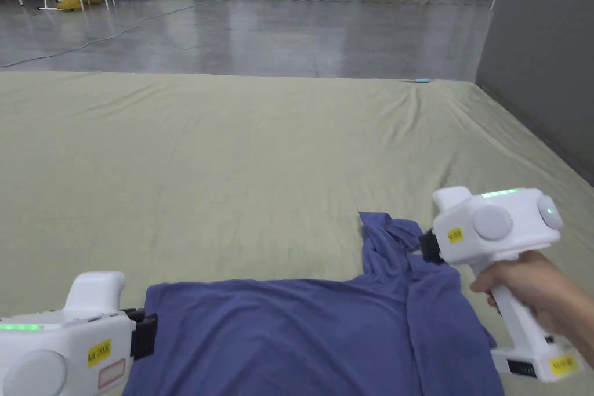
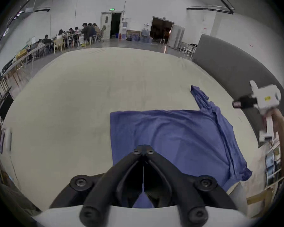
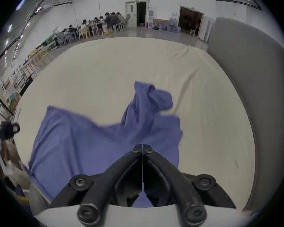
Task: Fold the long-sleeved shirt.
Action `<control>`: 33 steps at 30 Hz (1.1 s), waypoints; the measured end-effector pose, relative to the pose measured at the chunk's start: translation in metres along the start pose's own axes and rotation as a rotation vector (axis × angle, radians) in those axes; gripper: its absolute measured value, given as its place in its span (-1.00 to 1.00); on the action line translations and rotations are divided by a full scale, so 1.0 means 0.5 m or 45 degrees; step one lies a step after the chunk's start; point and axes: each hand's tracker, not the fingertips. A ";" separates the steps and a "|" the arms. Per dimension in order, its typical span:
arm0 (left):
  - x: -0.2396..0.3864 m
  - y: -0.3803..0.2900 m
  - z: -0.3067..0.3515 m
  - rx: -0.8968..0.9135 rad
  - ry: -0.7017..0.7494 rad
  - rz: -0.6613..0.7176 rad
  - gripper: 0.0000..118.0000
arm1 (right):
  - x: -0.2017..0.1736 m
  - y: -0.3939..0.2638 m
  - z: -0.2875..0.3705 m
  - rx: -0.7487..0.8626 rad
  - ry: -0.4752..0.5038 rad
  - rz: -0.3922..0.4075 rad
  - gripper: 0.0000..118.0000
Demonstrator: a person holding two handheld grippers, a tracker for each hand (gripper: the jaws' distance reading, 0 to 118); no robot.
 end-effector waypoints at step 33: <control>0.033 -0.034 0.041 -0.075 -0.037 0.006 -1.00 | -0.012 -0.073 0.102 0.178 0.058 -0.127 -0.73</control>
